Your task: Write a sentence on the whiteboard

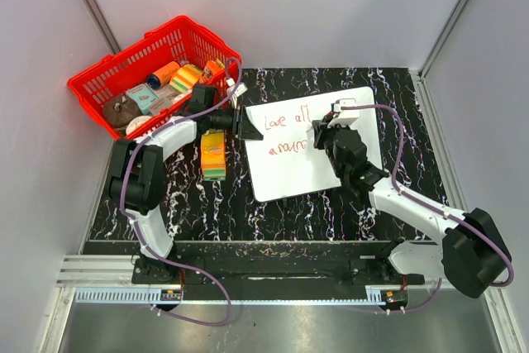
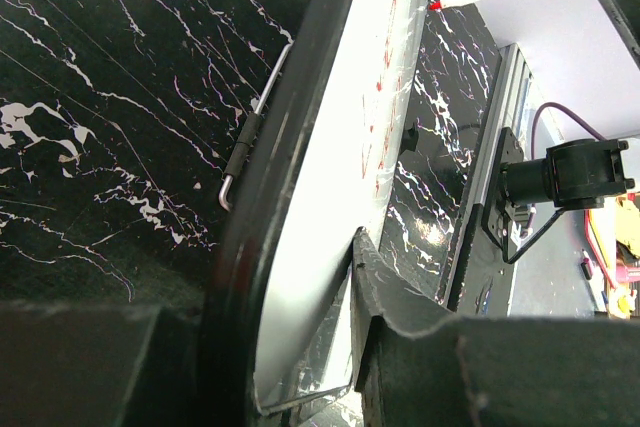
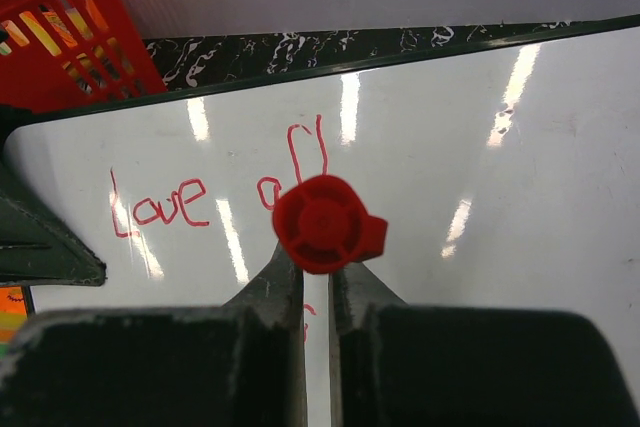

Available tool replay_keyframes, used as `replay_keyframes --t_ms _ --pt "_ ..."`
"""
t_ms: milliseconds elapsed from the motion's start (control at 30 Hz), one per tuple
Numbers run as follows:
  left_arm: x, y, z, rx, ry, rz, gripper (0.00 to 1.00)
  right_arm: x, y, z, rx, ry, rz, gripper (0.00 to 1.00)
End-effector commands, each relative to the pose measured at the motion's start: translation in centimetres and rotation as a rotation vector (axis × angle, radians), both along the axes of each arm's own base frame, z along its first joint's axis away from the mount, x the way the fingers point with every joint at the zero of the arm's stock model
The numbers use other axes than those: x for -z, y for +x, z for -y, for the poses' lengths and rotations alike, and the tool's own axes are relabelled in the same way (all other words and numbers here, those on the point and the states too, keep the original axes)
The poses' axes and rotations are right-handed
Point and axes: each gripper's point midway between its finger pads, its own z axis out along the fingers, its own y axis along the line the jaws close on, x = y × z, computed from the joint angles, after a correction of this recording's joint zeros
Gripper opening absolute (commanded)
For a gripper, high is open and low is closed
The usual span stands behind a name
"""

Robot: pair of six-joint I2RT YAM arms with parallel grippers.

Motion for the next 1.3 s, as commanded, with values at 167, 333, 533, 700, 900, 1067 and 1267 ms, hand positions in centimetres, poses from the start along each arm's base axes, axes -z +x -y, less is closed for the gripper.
replay_keyframes --t_ms 167,333,533,700,900,1067,1267 --pt "5.6 5.7 -3.1 -0.111 0.338 0.326 0.00 -1.1 1.2 0.2 0.027 0.026 0.031 0.00" --pt "5.6 5.7 -3.1 -0.111 0.338 0.326 0.00 0.1 0.8 0.0 0.010 0.024 0.001 0.00" --pt "5.6 5.7 -3.1 -0.111 0.338 0.322 0.00 1.1 -0.1 0.1 -0.011 0.028 -0.027 0.00" --pt "5.6 5.7 -3.1 -0.112 0.340 0.323 0.00 1.9 -0.6 0.3 -0.019 0.021 -0.048 0.00" --pt "5.6 5.6 -3.0 -0.109 0.339 0.326 0.00 2.8 -1.1 0.7 -0.020 0.010 -0.072 0.00" --pt "5.6 5.6 -3.1 -0.109 0.340 0.325 0.00 3.1 -1.7 0.7 -0.032 0.013 -0.082 0.00" --pt "5.7 5.6 -3.1 -0.111 0.343 0.323 0.00 4.3 -2.3 0.6 -0.047 0.016 -0.112 0.00"
